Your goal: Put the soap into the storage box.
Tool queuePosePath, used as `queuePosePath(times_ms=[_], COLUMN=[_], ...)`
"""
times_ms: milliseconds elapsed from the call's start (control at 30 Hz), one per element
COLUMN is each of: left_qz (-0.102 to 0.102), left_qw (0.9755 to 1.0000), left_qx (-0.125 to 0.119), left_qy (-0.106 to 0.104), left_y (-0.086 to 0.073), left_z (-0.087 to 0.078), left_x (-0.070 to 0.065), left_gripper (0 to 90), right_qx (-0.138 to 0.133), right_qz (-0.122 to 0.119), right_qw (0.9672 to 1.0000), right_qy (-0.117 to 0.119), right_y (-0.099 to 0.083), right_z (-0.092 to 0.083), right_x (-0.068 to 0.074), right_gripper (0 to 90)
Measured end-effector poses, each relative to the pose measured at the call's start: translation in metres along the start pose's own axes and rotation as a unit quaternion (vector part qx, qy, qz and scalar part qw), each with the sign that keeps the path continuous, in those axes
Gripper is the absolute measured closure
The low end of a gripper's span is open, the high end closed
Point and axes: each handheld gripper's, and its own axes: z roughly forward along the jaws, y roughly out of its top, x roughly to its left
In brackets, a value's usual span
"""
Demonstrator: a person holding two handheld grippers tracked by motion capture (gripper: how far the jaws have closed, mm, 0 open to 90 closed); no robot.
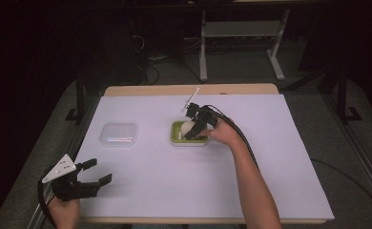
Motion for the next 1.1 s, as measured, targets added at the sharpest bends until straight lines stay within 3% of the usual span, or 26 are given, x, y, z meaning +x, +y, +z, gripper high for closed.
queuePosePath(times_ms=[867, 1100], left_qz=[0.001, 0.002], left_qw=[1.0, 1.0], left_qx=[0.001, 0.0], left_qy=[0.0, 0.0], left_y=[0.0, 0.001], left_z=[0.0, 0.0], left_x=[0.0, -0.001], left_gripper=[13.2, 13.2], right_qx=[0.003, -0.045], right_qz=[0.002, 0.002], right_qw=[1.0, 0.999], right_qy=[-0.003, -0.005], right_y=[0.0, 0.001], right_z=[0.0, -0.017], right_x=[-0.001, -0.003], right_gripper=[24.0, 27.7])
